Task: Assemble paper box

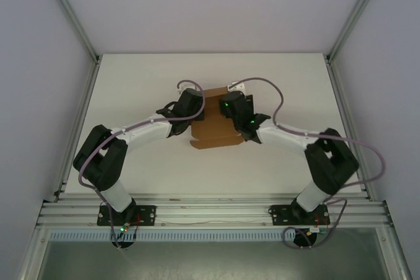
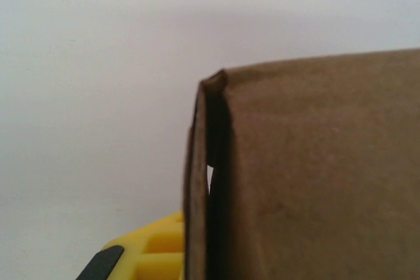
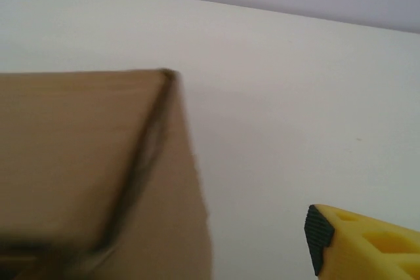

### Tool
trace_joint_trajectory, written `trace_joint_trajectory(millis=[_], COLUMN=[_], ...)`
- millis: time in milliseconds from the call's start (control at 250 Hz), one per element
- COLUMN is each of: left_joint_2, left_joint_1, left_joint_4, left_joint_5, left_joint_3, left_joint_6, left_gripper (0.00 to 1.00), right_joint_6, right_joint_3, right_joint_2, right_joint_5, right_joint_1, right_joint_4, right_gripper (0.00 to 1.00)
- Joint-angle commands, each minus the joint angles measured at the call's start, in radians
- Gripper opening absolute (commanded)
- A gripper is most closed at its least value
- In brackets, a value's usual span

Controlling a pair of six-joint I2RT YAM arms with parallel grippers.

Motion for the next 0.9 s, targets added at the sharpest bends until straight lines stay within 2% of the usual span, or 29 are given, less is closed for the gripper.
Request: trace_joint_trajectory(millis=[0, 68, 148, 284, 372, 548, 648, 724, 899], left_joint_2=[-0.035, -0.042, -0.048, -0.054, -0.053, -0.049, -0.041, -0.029, 0.039], left_joint_1=[0.012, 0.015, 0.016, 0.017, 0.017, 0.016, 0.005, -0.014, -0.082], left_joint_4=[-0.014, -0.022, -0.025, -0.03, -0.076, -0.326, -0.503, -0.646, -0.955], left_joint_5=[0.038, 0.039, 0.05, 0.103, 0.162, 0.274, 0.31, 0.38, 0.429], left_joint_3=[-0.019, -0.017, -0.016, -0.011, 0.009, 0.065, 0.104, 0.141, 0.257], left_joint_6=[0.026, 0.03, 0.041, 0.08, 0.159, 0.325, 0.345, 0.359, 0.323], left_gripper=[0.0, 0.0, 0.0, 0.0, 0.0, 0.0, 0.0, 0.0, 0.0], right_joint_6=[-0.033, -0.042, -0.039, -0.011, 0.044, 0.222, 0.276, 0.287, 0.273], right_joint_3=[-0.07, -0.127, -0.171, -0.219, -0.262, -0.334, -0.334, -0.321, -0.291], right_joint_2=[-0.12, -0.191, -0.264, -0.376, -0.457, -0.665, -0.747, -0.771, -0.738], right_joint_5=[-0.168, -0.209, -0.205, -0.108, -0.054, -0.018, -0.025, -0.06, -0.134], right_joint_1=[0.002, 0.0, 0.001, -0.001, -0.011, -0.052, -0.083, -0.104, -0.116], right_joint_4=[0.043, 0.062, 0.052, -0.001, -0.011, -0.112, -0.239, -0.338, -0.474], right_gripper=[0.85, 0.93, 0.94, 0.95, 1.0, 1.0, 1.0, 1.0, 1.0])
